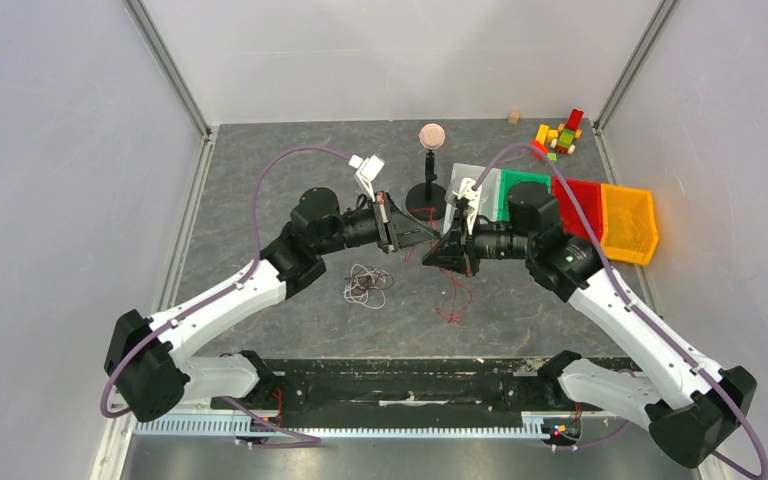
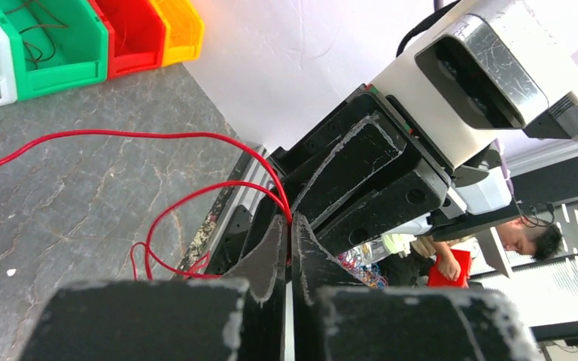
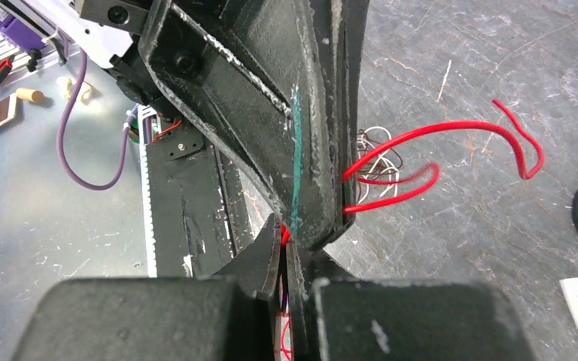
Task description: Untangle the cables
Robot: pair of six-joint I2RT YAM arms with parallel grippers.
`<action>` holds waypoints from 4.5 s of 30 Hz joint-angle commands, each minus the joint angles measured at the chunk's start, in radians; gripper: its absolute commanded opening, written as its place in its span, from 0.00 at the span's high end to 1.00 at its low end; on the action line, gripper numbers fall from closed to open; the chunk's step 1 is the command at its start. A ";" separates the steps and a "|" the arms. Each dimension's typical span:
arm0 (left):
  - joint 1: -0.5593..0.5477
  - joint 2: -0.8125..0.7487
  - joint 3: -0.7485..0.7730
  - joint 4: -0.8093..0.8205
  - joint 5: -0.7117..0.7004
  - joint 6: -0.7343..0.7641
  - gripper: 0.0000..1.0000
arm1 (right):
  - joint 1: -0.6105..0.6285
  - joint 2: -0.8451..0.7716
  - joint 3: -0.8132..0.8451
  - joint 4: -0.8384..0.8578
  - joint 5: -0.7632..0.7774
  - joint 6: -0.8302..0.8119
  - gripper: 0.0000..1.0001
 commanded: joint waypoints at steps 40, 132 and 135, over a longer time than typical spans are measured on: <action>0.202 -0.055 -0.113 0.040 0.228 -0.135 0.29 | -0.156 -0.203 0.038 -0.052 0.454 0.023 1.00; 0.249 -0.129 -0.271 0.061 0.209 -0.048 0.28 | -0.996 0.785 0.257 0.187 0.211 -0.463 1.00; 0.254 -0.131 -0.273 0.059 0.212 -0.048 0.28 | -0.971 0.814 0.279 0.159 0.245 -0.508 1.00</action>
